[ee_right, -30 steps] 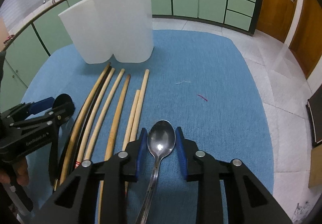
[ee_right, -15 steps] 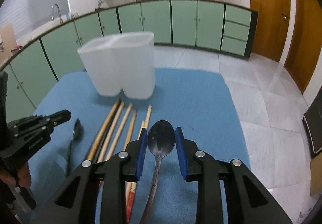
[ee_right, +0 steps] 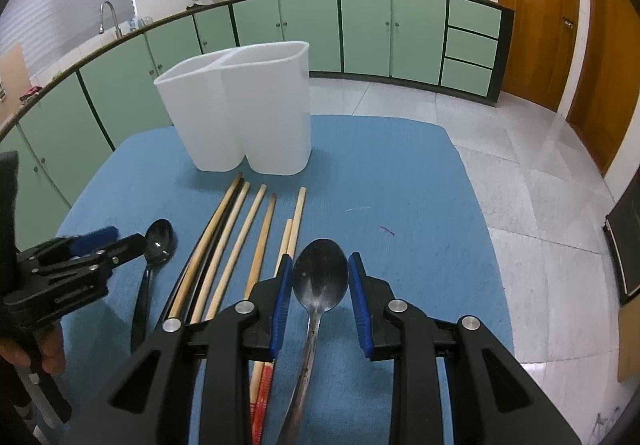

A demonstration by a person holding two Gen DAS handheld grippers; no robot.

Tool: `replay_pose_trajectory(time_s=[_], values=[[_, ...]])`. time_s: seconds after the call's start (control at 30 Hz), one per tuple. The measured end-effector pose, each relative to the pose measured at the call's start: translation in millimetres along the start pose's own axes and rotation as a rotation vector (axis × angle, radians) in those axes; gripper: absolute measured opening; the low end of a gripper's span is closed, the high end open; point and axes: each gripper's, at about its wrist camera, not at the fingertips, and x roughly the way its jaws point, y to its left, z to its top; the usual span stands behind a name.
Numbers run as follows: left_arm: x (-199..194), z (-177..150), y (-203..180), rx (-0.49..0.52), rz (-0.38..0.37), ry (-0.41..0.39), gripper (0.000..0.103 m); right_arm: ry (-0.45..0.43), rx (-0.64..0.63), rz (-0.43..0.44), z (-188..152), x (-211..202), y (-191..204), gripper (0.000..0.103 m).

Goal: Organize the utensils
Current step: 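Grasp the black spoon with the left tool while the right tool lifts the metal spoon, then carry both spoons over the white holder and open both tools to drop them in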

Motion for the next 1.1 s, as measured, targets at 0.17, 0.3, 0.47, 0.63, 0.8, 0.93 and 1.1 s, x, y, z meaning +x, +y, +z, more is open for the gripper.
replay_pose_trajectory(time_s=[0.17,0.3,0.47,0.63,0.8,0.93,1.1], values=[[11,5,-13,0.024,0.011,0.025,0.063,0.007,0.004,0.007,-2,4,-1,0.028],[33,9,-11,0.010,0.044,0.079,0.059,0.009,0.005,0.011,-2,6,-2,0.028],[34,9,-11,0.018,0.040,0.069,0.034,0.017,0.008,0.013,-3,8,-3,0.028],[21,3,-16,0.037,0.012,0.019,0.033,0.000,0.008,0.016,-3,3,-2,0.028],[-20,2,-23,0.098,-0.010,-0.148,0.033,-0.096,0.009,0.036,8,-21,-4,0.028],[-48,12,-28,0.108,-0.007,-0.268,0.033,-0.185,0.004,0.064,21,-46,-4,0.028],[-80,31,-30,0.099,-0.004,-0.401,0.033,-0.272,-0.003,0.092,40,-70,-5,0.028]])
